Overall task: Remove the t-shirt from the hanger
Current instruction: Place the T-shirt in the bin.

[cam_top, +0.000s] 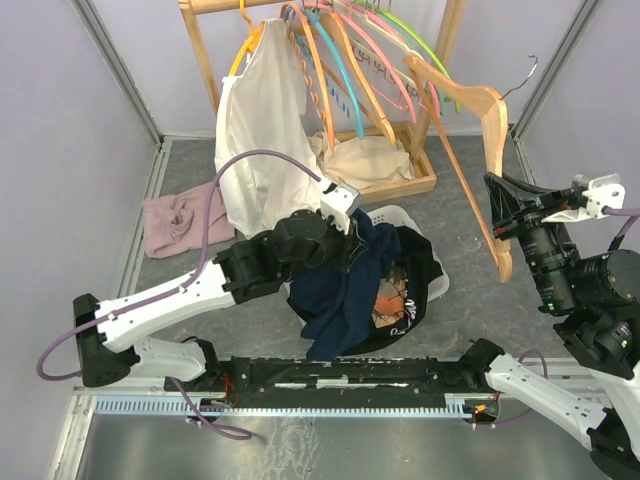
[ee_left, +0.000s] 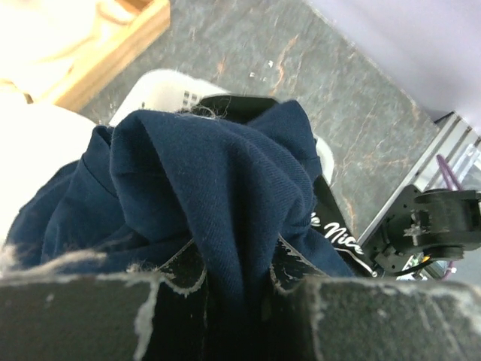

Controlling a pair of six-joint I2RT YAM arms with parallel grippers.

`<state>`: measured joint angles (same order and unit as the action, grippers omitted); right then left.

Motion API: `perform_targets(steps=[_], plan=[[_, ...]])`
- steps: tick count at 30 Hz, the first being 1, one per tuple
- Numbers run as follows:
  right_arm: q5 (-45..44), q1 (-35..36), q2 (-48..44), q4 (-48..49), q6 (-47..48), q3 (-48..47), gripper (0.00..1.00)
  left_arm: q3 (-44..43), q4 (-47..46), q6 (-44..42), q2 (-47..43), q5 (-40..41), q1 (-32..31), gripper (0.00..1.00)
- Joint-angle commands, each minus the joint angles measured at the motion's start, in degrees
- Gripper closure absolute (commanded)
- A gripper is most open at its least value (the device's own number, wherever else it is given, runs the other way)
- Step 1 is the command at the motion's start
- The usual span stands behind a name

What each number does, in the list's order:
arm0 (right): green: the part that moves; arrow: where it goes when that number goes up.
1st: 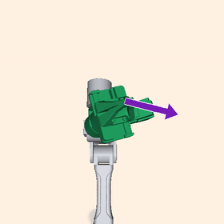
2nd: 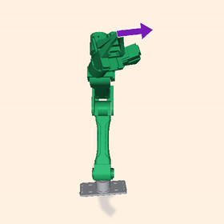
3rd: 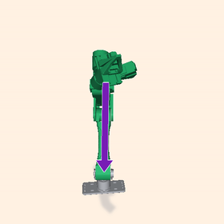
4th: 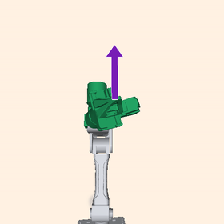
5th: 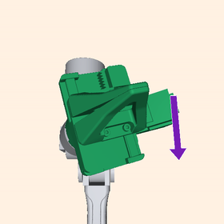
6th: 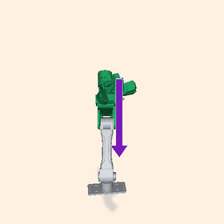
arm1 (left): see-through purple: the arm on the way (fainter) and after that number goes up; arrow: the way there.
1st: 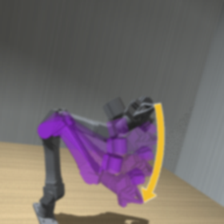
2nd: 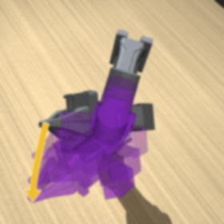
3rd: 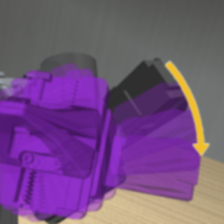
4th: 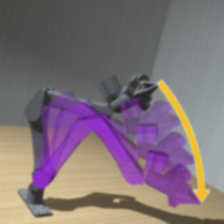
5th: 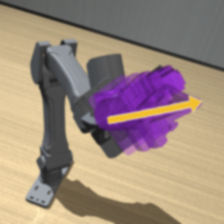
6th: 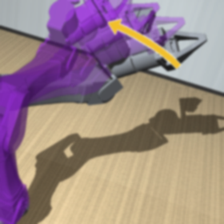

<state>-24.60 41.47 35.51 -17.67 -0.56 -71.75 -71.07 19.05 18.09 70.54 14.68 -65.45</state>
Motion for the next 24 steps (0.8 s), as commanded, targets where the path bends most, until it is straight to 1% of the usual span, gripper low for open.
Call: perform_targets(steps=[1,3,8,10,14,18,21,24], plan=[[-0.45,-0.06,0.18,3.25,0.29,-0.1,0.98,3.86,-8.44,5.24,2.22,-5.73,3.71,0.97],[-0.58,0.01,0.25,3.17,0.38,-0.15,0.98,5.06,-8.5,4.81,4.15,-4.54,3.92,0.97],[-0.78,-0.05,0.73,3.32,0.56,-0.1,0.98,7.17,-10.41,5.17,10.78,-5.33,3.8,0.97],[-0.8,-0.01,1.08,3.38,0.55,0.01,0.98,7.3,-11.05,5.5,13.59,-4.71,3.08,0.97],[-0.74,-0.03,2.07,3.74,0.56,-0.24,0.98,6.41,-9.96,4.61,19.68,-0.86,0.28,0.97],[0.03,-0.04,2.63,4.25,0.51,-0.69,0.98,6.12,-8.46,5.59,24.74,-0.29,-0.57,0.97],[0.66,-0.05,2.77,4.55,0.56,-1.18,0.98,6.2,-7.46,6.37,27.07,0.02,-0.56,0.97],[1.6,-0.01,3.15,4.41,0.65,-2.02,0.98,5.95,-6.61,6.7,26.77,1.79,-0.56,0.97]])
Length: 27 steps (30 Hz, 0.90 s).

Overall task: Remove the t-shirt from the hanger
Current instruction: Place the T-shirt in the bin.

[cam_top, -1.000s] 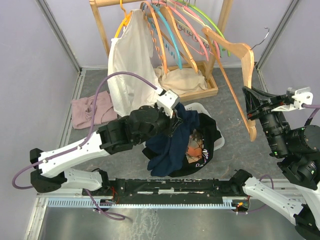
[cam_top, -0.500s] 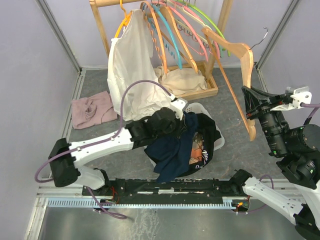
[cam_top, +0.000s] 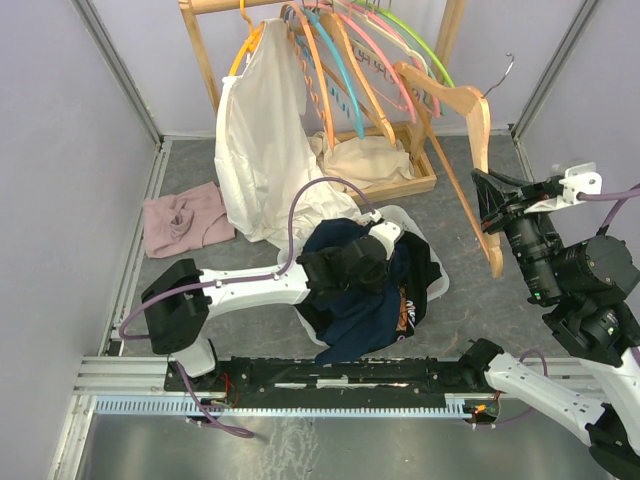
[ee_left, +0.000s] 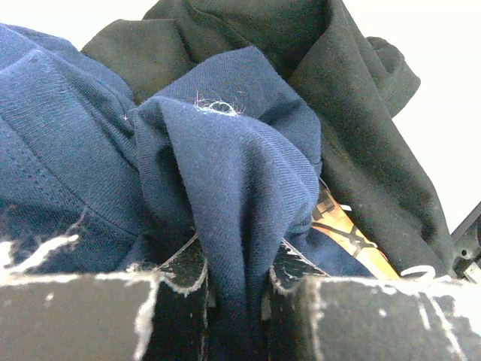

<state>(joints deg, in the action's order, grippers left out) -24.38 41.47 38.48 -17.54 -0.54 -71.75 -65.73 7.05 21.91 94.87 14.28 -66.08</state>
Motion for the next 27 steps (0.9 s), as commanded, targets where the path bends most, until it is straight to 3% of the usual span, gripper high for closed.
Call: perform_targets(steps=[1,4,9,11,19,27], plan=[[1.85,-0.04,0.31,4.27,0.58,-2.28,0.98,0.35,5.71,2.81,2.01,2.72,0.12,0.97],[3.14,-0.01,0.66,4.35,0.47,-2.96,0.98,-1.55,7.56,2.46,0.25,3.64,-0.02,0.89],[3.92,-0.03,0.81,4.7,0.01,-3.3,0.98,-5.0,11.58,1.85,-2.21,5.68,-0.71,0.49],[3.91,-0.02,0.81,4.79,0.01,-3.44,0.98,-6.16,12.83,1.44,-3.55,7.11,-1.24,0.39],[4.34,-0.02,0.73,6.7,0.53,-3.75,0.98,-10.65,16.1,-0.12,-11.14,11.61,-3.05,0.3],[8.89,-0.03,2.69,9.05,0.28,-4.5,0.98,-9.88,16.18,-1.21,-18.92,14.3,-3.19,0.3]])
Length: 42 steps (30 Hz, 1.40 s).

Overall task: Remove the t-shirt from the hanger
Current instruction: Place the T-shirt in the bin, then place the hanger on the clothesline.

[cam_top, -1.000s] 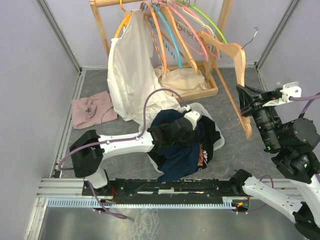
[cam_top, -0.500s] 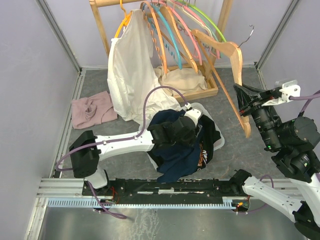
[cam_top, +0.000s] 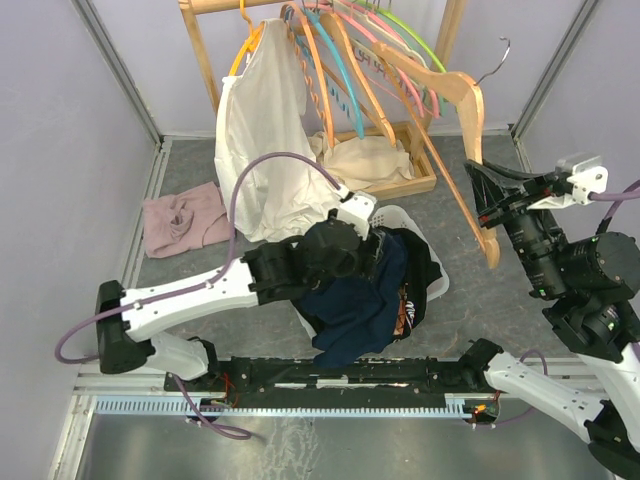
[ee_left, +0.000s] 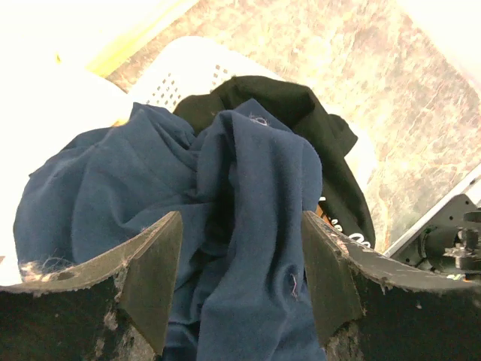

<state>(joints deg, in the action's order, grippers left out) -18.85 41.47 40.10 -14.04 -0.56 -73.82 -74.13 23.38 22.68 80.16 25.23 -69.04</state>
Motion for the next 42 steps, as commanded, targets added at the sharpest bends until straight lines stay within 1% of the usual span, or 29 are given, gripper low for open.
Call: perform_targets(steps=[1,5,9,12,20,30,38,42], plan=[[3.83,-0.07,1.5,5.75,0.29,-2.59,0.98,-1.09,-0.24,-2.1,-5.1,3.63,-0.27,0.3],[5.12,-0.03,4.39,6.11,0.3,-3.78,0.98,1.3,-1.85,-2.24,-9.09,5.18,-0.21,0.3],[5.74,0.03,7.8,7.4,0.3,-4.52,0.98,5.39,-5.56,-2.37,-15.43,7.43,-0.27,0.3],[5.87,-0.03,10.45,8.64,0.29,-5.02,0.98,8.18,-7.32,-2.53,-19.43,10.74,-0.22,0.3],[5.45,-0.01,18.17,12.05,1.57,-7.36,0.98,12.08,-9.13,-3.7,-25.77,15.49,-0.22,0.3],[4.34,-0.07,27.25,17.02,4.85,-12.53,0.98,14.91,-10.34,-4.06,-29.47,18.6,-0.17,0.3],[3.91,-0.03,34.4,17.18,6.79,-19.32,0.98,14.69,-9.87,-4.44,-29.84,19.25,-0.24,0.29],[2.37,-0.14,38.4,15.65,7.94,-23.45,0.98,14.67,-9.75,-4.4,-29.97,19.29,-0.27,0.29]])
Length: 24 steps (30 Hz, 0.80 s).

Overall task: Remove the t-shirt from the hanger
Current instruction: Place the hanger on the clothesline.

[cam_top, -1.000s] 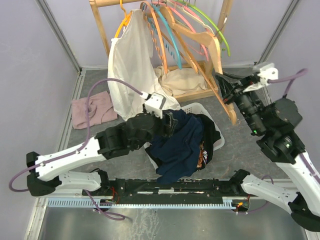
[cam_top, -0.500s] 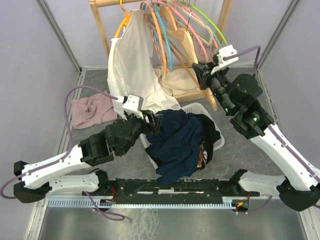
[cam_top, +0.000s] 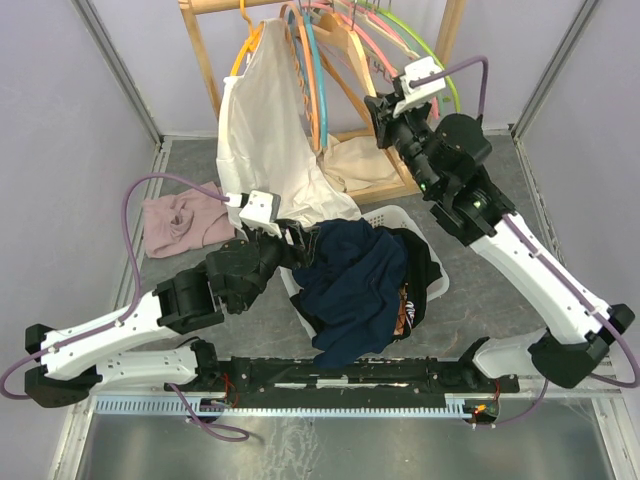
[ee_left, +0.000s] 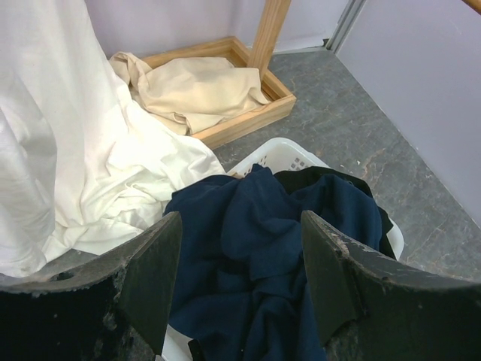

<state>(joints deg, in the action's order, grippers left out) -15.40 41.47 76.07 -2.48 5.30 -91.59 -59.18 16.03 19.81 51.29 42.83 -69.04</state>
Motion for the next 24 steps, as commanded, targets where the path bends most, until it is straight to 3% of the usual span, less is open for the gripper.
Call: perform_targets(steps=[1,24], plan=[[-1.15,-0.19,3.29,4.18,2.35,-6.35,0.98,-0.33,-2.34,-1.54,-1.06,1.72,-0.25,0.29],[5.04,-6.89,18.72,2.86,-0.58,-21.01,0.98,-0.47,-2.47,-2.66,-3.27,4.06,-0.23,0.29]])
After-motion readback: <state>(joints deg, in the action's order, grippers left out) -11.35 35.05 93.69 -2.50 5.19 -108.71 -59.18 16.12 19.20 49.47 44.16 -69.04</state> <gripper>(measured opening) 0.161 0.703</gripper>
